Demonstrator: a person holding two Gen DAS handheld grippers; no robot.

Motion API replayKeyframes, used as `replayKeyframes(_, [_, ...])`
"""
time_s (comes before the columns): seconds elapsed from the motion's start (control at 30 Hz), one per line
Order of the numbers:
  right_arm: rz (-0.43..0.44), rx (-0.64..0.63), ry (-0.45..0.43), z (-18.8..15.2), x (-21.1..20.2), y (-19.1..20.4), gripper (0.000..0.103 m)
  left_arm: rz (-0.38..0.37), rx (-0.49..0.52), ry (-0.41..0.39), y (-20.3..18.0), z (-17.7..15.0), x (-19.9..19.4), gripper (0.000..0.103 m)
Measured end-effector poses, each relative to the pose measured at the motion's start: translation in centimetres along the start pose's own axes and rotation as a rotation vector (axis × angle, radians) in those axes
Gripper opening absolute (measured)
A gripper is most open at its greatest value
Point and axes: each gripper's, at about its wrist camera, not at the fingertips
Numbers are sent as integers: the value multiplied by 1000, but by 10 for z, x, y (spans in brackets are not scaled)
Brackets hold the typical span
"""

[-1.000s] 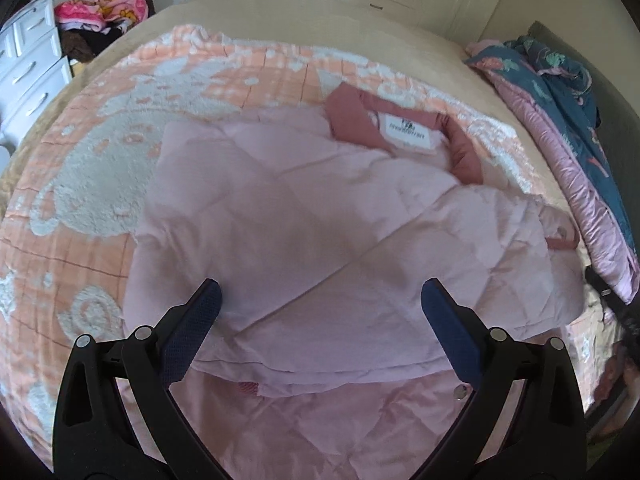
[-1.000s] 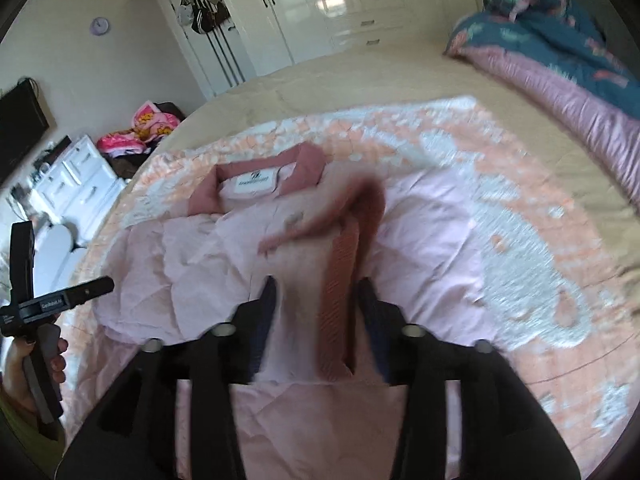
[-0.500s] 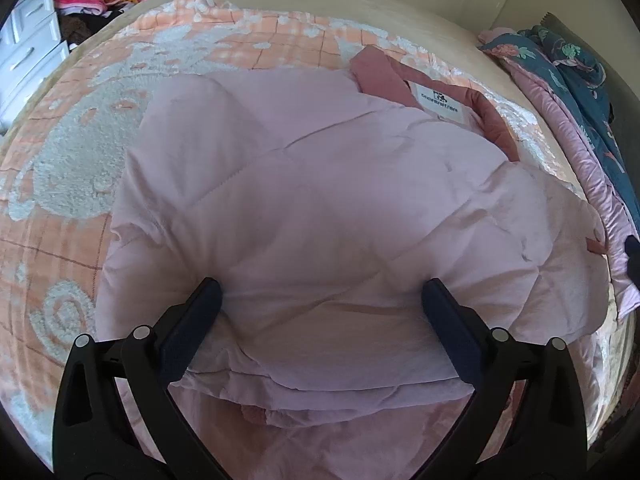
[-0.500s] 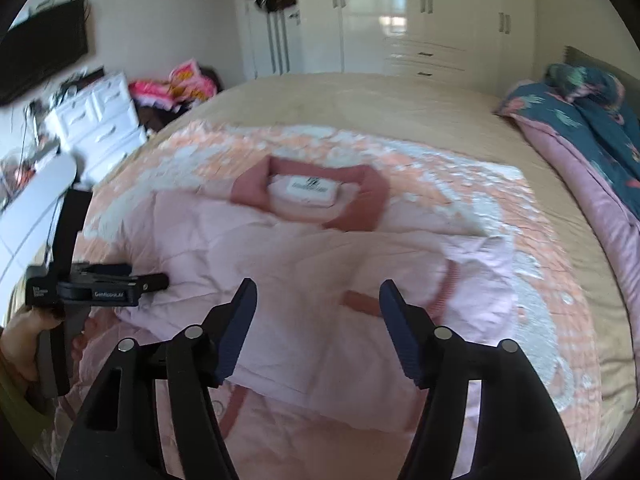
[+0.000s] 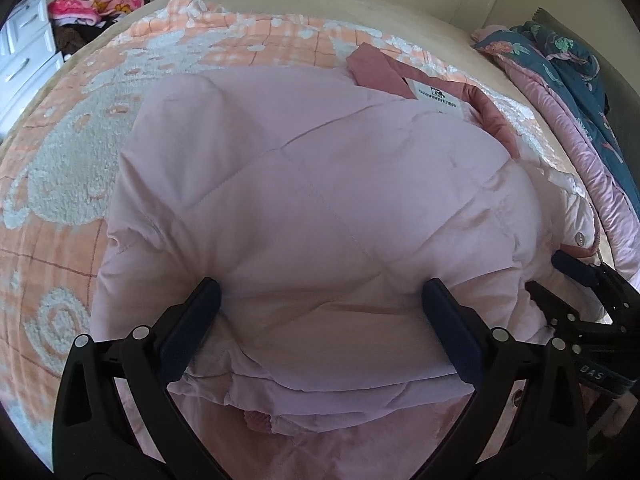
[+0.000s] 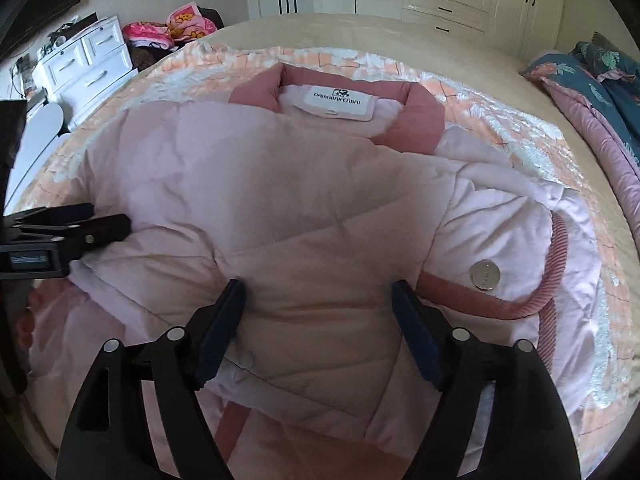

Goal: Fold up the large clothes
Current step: 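Release the folded panel and smooth it with both tools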

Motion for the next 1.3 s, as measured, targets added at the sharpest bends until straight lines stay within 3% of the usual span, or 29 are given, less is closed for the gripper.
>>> replayKeyframes(0.4, [-15, 55, -9, -11, -15, 3, 78, 15, -17, -12, -5, -9, -23, 95])
replayKeyframes(0.7, [54, 153, -20, -29, -51, -6, 97, 5, -19, -27, -2, -22, -48, 95])
replayKeyframes(1.3, [101, 197, -137, -48, -133, -4, 99, -38, -36, -86, -7, -41, -106, 95])
Point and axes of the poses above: each gripper's, at about its wrist camera, not at the fingertips, and x roughly the way its jaws point, y to its left, z to its top, and after that the axes turned 7 degrees about y, right-handed
